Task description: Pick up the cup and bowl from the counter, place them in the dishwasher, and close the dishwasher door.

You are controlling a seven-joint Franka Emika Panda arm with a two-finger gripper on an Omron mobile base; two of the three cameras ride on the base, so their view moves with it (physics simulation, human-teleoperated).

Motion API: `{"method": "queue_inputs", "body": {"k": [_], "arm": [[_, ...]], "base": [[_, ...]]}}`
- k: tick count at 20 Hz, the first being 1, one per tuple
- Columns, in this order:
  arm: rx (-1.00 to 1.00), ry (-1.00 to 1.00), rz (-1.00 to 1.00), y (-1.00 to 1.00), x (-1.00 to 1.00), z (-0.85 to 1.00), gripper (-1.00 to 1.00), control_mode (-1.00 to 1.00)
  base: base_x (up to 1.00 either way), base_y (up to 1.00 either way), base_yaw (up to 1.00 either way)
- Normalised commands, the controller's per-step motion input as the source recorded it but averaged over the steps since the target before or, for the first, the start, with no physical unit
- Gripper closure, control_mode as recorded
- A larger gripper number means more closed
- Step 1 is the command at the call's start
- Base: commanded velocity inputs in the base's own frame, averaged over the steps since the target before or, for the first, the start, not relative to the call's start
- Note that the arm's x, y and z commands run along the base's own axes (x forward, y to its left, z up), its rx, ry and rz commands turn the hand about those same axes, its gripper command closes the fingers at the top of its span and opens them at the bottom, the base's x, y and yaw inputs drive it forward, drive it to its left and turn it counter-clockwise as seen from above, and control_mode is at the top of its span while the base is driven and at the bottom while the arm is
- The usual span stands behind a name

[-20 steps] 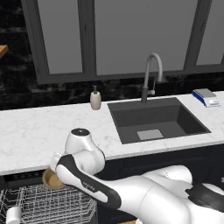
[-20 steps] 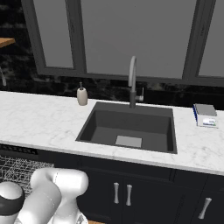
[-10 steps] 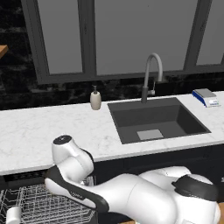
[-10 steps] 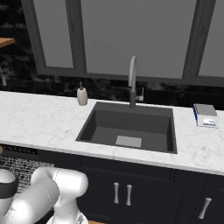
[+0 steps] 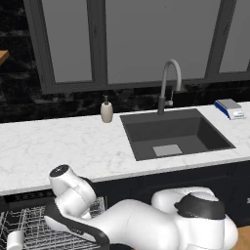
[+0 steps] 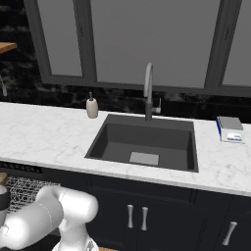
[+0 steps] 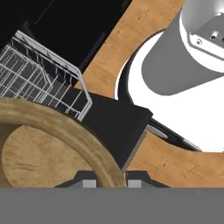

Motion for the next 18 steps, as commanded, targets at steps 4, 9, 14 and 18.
{"method": "queue_inputs", "body": {"k": [4, 9, 14, 18], "arm": [[-0.23, 0.07, 0.0, 0.13, 0.13, -0.6, 1.0, -1.0], [-0.23, 0.11, 0.0, 0.16, 0.24, -0.5, 1.0, -1.0], [-0.18, 0.07, 0.0, 0.25, 0.35, -0.11, 1.0, -1.0], [-0.1, 0.08, 0.0, 0.22, 0.32, 0.0, 1.0, -1.0]], "base": [[0.0, 0.0, 0.0], [0.0, 0.0, 0.0], [0.0, 0.0, 0.0], [0.0, 0.0, 0.0]]}}
